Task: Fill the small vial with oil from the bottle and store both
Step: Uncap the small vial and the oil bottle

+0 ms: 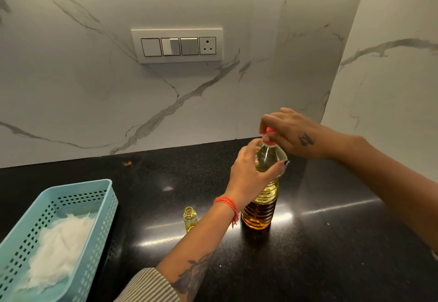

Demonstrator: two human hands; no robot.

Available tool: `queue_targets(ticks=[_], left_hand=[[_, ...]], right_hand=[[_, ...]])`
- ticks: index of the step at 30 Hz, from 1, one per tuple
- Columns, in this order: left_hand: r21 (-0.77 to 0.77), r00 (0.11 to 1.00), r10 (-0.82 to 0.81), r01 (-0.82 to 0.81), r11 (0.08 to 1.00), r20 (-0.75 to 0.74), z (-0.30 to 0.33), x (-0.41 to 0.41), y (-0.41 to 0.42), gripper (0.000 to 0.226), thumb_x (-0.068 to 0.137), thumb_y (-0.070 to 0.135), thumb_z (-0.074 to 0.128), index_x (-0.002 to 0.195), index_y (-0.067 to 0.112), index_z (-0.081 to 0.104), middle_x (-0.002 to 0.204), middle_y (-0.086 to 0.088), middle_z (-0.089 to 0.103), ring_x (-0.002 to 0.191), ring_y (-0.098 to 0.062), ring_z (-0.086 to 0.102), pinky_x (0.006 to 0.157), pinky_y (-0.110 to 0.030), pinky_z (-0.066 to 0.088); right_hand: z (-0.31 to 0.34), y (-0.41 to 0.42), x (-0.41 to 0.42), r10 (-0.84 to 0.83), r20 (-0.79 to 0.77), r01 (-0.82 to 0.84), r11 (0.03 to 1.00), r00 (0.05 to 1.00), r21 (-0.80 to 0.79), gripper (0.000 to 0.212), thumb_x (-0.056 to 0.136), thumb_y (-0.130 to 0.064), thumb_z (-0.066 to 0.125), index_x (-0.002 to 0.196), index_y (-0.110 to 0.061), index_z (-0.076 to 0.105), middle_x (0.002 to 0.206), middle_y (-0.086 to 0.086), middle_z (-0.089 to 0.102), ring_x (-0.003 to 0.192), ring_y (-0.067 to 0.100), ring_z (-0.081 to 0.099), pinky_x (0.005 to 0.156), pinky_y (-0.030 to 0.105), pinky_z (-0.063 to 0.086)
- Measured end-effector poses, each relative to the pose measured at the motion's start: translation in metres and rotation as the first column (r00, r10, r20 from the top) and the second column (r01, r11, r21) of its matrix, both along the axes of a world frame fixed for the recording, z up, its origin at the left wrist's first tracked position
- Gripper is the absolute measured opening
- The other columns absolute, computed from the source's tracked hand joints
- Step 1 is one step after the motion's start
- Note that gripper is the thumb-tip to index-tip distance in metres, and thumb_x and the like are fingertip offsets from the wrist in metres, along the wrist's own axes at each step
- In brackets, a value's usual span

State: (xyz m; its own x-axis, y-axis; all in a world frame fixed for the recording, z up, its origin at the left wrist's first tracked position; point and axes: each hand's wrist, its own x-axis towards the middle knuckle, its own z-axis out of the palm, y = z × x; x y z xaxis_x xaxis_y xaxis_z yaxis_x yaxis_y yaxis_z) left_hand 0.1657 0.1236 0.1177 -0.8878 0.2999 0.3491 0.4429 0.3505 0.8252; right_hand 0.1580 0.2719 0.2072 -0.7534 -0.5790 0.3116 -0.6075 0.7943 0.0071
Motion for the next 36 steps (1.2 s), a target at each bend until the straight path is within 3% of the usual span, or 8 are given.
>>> queue_targets(ticks=[5, 9, 16, 21, 25, 30, 33, 36], left_hand=[[0.016, 1.000, -0.011, 0.011, 1.000, 0.009, -0.001, 0.001, 0.000, 0.061, 0.078, 0.047, 0.066, 0.130, 0.033, 0.037, 0.121, 0.002, 0.047, 0.108, -0.012, 0.049, 0.089, -0.028, 0.045], [0.007, 1.000, 0.004, -0.004, 1.000, 0.009, -0.002, 0.000, 0.000, 0.062, 0.077, 0.049, 0.065, 0.130, 0.031, 0.038, 0.123, 0.001, 0.047, 0.112, -0.014, 0.049, 0.093, -0.032, 0.047], [0.008, 1.000, -0.006, 0.006, 1.000, 0.010, -0.001, 0.001, 0.000, 0.064, 0.078, 0.047, 0.066, 0.132, 0.031, 0.036, 0.123, 0.001, 0.046, 0.111, -0.013, 0.049, 0.093, -0.031, 0.047], [0.026, 1.000, -0.017, 0.017, 1.000, 0.017, -0.002, 0.002, -0.001, 0.060, 0.078, 0.045, 0.066, 0.129, 0.033, 0.037, 0.115, 0.005, 0.045, 0.105, -0.013, 0.051, 0.089, -0.032, 0.048], [0.010, 1.000, -0.005, 0.005, 1.000, 0.010, -0.002, 0.000, 0.000, 0.063, 0.078, 0.047, 0.065, 0.131, 0.031, 0.036, 0.123, 0.002, 0.046, 0.111, -0.012, 0.048, 0.091, -0.028, 0.045], [0.016, 1.000, -0.007, 0.007, 1.000, 0.012, -0.003, 0.001, 0.000, 0.062, 0.077, 0.049, 0.065, 0.130, 0.034, 0.036, 0.124, 0.003, 0.046, 0.112, -0.012, 0.049, 0.093, -0.031, 0.047], [0.017, 1.000, -0.003, 0.003, 1.000, 0.006, -0.002, 0.001, -0.001, 0.062, 0.078, 0.047, 0.065, 0.130, 0.032, 0.036, 0.122, 0.002, 0.046, 0.109, -0.012, 0.049, 0.091, -0.029, 0.046], [0.021, 1.000, -0.009, 0.009, 1.000, 0.007, -0.002, 0.002, 0.000, 0.061, 0.079, 0.045, 0.066, 0.130, 0.032, 0.036, 0.122, 0.002, 0.046, 0.109, -0.012, 0.049, 0.091, -0.030, 0.046]], right_hand=[[0.016, 0.001, 0.011, -0.011, 0.224, 0.047, 0.987, 0.974, -0.156, 0.035, 0.089, -0.035, 0.055, 0.121, -0.027, 0.048, 0.111, -0.006, 0.053, 0.096, 0.011, 0.054, 0.081, 0.027, 0.050], [0.012, -0.006, 0.012, -0.168, 0.148, 0.191, 0.969, 0.975, -0.158, 0.062, 0.077, -0.057, 0.046, 0.125, -0.017, 0.048, 0.112, 0.003, 0.058, 0.087, 0.013, 0.056, 0.076, 0.026, 0.050], [0.015, -0.008, 0.010, -0.043, 0.131, 0.065, 0.983, 0.990, -0.172, 0.020, 0.084, -0.023, 0.064, 0.104, -0.022, 0.063, 0.095, -0.008, 0.058, 0.089, 0.014, 0.059, 0.074, 0.020, 0.047], [0.028, 0.002, 0.018, 0.002, 0.442, 0.105, 0.971, 0.897, -0.217, 0.073, 0.079, -0.035, 0.067, 0.138, -0.044, 0.025, 0.146, -0.008, 0.030, 0.116, 0.009, 0.044, 0.089, 0.027, 0.047], [0.020, -0.004, 0.016, -0.171, 0.174, 0.210, 0.947, 0.970, -0.244, 0.083, 0.066, -0.067, 0.048, 0.136, -0.024, 0.037, 0.127, 0.004, 0.052, 0.086, 0.011, 0.060, 0.072, 0.023, 0.048], [0.006, -0.005, 0.009, -0.130, 0.042, 0.135, 0.980, 0.991, -0.148, 0.041, 0.084, -0.046, 0.053, 0.107, -0.013, 0.060, 0.099, 0.005, 0.063, 0.081, 0.013, 0.054, 0.070, 0.025, 0.048], [0.011, 0.000, 0.007, -0.034, 0.138, 0.062, 0.978, 0.990, -0.201, 0.033, 0.084, -0.032, 0.062, 0.116, -0.024, 0.059, 0.103, -0.006, 0.060, 0.089, 0.013, 0.060, 0.073, 0.022, 0.050], [0.021, 0.004, 0.013, 0.052, 0.361, 0.055, 0.959, 0.931, -0.280, 0.069, 0.078, -0.038, 0.066, 0.134, -0.047, 0.028, 0.127, -0.017, 0.039, 0.102, 0.002, 0.049, 0.075, 0.015, 0.047]])
